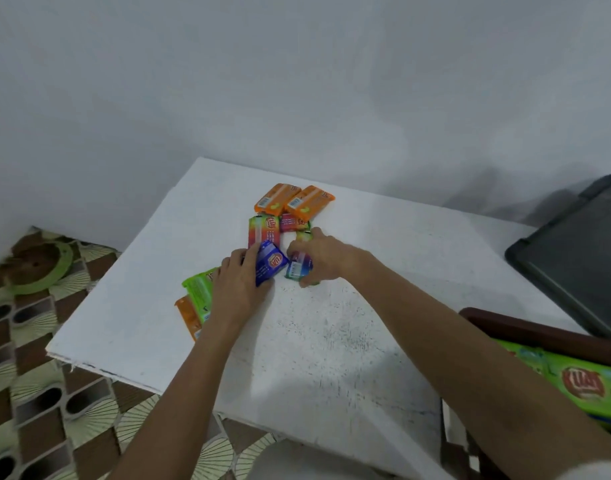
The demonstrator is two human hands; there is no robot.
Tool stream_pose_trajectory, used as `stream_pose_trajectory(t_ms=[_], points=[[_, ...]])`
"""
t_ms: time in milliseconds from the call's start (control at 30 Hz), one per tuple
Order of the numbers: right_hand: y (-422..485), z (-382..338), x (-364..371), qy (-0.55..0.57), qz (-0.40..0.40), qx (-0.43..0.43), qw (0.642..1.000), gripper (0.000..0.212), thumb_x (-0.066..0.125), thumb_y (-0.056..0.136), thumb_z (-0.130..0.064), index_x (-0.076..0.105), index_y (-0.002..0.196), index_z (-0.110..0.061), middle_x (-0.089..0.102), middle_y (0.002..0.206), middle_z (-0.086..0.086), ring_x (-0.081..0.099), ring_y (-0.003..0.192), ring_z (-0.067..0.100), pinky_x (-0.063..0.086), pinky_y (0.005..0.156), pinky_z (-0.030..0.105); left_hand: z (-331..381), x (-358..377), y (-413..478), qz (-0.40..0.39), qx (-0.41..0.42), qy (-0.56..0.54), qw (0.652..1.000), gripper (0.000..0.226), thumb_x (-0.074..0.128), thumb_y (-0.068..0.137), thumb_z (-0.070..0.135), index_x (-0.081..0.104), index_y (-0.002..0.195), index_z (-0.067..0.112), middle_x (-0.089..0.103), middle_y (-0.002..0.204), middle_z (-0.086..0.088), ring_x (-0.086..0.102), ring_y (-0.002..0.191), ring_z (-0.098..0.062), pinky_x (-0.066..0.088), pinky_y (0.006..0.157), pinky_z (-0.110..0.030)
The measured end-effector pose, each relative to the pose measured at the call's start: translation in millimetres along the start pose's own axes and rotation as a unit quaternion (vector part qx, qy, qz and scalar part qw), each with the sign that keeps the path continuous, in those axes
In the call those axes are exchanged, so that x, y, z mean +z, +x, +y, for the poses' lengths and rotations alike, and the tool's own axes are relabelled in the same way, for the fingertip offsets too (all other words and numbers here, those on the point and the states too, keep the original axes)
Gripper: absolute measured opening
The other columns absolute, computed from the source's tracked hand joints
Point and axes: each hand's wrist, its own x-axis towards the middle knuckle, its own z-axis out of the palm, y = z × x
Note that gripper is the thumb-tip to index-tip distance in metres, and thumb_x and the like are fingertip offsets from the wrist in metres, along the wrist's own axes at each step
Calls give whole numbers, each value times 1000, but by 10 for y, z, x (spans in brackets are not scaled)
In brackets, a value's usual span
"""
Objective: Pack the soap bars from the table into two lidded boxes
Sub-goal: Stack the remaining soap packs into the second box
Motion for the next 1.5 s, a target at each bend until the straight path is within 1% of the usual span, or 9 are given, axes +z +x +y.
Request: stream_pose_trajectory(t_ms=[233,367,533,800,967,1133,1300,1433,1500], points=[[-335,107,16,41,74,-30,996,50,71,78,-23,39,117,-22,48,102,7,51,84,25,40,64,30,127,-95,-95,18,-2,-80,997,85,70,83,42,22,151,25,47,136,-11,53,116,-28,53,82,-36],[-699,316,-62,121,165,-18,979,25,55,87,-6,52,111,-7,60,84,9,53,64,26,37,55,27,452,-250,-243,38,1,-147,988,82,71,84,37,21,148,37,44,136,-9,56,110,-26,52,73,-30],[-1406,527,-240,191,224,24,955,21,53,93,-9,65,109,-16,66,112,8,66,84,30,58,66,42,951,-406,-470,85,50,-274,957,69,80,76,29,38,130,39,52,126,9,55,111,-14,51,85,-35],[-2944,805,-180,303,317,39,898,32,47,100,-17,62,128,-24,65,115,-2,68,96,17,61,71,32,1854,-564,-912,79,29,-483,872,70,84,71,11,42,123,34,60,113,20,68,88,-8,56,74,-25],[-3742,969,-19,419,302,42,855,31,51,99,-16,65,124,-29,70,109,-9,68,101,26,62,71,42,2211,-523,-1134,39,34,-561,826,69,78,74,-1,37,125,21,64,110,11,69,95,-11,56,76,-23],[-4081,1108,257,422,221,58,877,32,57,96,-17,65,124,-29,65,118,-8,67,104,8,61,76,31,2468,-346,-1338,-9,15,-596,803,64,77,76,2,39,122,23,66,110,1,70,93,-11,54,70,-18],[-4025,1153,577,476,152,66,864,30,59,95,-12,68,119,-26,67,120,-6,67,107,8,59,84,37,2669,-161,-1520,-55,-5,-611,790,57,72,79,0,39,122,19,64,103,7,69,87,-1,55,63,-17],[-3885,1102,798,434,114,63,892,28,58,96,-13,66,121,-22,70,99,-8,67,75,10,60,72,36,2698,-86,-1556,-68,-12,-612,788,56,71,79,-2,39,121,19,63,104,8,69,89,-1,57,64,-20],[-3805,1098,874,437,111,81,889,28,58,96,-14,65,122,-22,68,108,-3,69,77,11,61,75,39,2692,-82,-1554,-72,-13,-609,789,56,71,79,-1,39,120,20,62,105,8,68,91,-1,57,64,-21]])
